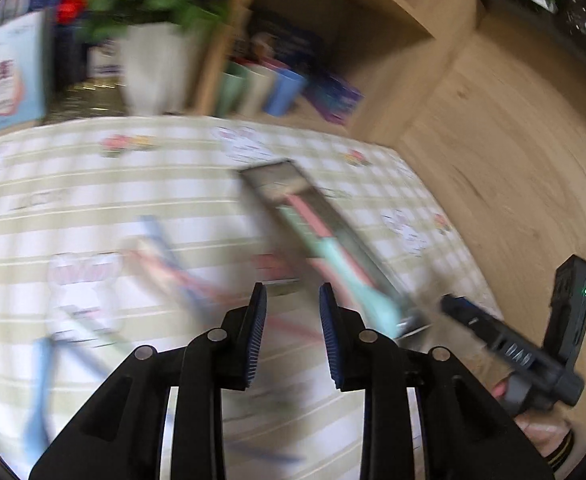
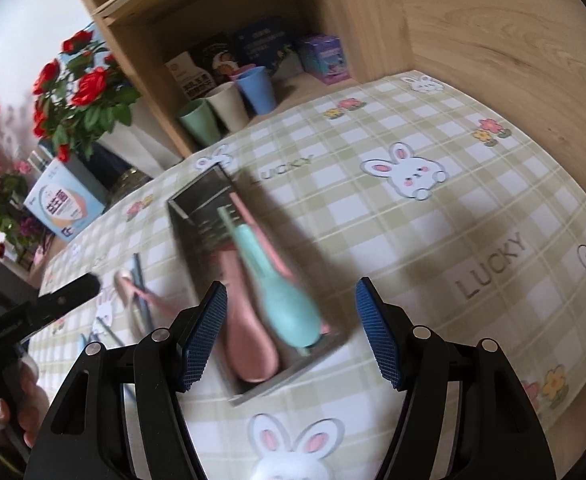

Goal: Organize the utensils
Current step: 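Grasp the blue spoon handle with the left tool, then grasp a blue chopstick with the right tool while the left tool lifts the blue spoon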

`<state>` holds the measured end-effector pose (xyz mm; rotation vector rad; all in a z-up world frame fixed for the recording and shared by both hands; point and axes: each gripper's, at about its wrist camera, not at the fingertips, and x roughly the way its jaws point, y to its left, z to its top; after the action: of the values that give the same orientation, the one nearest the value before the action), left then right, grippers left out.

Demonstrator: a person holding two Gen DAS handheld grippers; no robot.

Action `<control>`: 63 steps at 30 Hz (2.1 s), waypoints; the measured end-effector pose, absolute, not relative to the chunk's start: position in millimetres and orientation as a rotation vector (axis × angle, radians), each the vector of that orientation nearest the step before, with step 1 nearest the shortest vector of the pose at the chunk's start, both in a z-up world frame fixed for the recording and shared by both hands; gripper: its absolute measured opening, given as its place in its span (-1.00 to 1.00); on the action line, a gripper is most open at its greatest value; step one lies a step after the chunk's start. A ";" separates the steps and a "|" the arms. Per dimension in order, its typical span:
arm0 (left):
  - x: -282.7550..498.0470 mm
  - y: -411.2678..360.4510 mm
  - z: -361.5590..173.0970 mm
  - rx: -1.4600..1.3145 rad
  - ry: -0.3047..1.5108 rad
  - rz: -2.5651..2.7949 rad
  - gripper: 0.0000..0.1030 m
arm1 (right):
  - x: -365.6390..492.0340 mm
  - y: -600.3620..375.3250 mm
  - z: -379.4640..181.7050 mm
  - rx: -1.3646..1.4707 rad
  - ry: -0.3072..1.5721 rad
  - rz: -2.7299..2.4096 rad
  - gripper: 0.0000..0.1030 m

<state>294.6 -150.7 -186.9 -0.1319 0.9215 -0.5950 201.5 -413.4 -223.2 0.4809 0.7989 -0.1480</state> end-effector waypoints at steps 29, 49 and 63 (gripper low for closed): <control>235.8 15.0 -253.4 0.078 0.974 -0.299 -0.49 | 198.3 -278.3 -251.7 0.321 0.871 0.015 0.25; 260.8 -22.1 -273.2 0.155 1.065 -0.180 -0.54 | 195.7 -272.3 -266.2 0.334 0.901 0.054 0.25; 233.0 -8.1 -269.8 -0.029 1.054 -0.233 -0.67 | 208.4 -235.8 -275.4 0.149 0.977 0.242 -0.04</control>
<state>233.0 -8.1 -269.8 -0.0295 1.0542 -0.2328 208.4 -235.8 -275.4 0.1486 0.9767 0.2417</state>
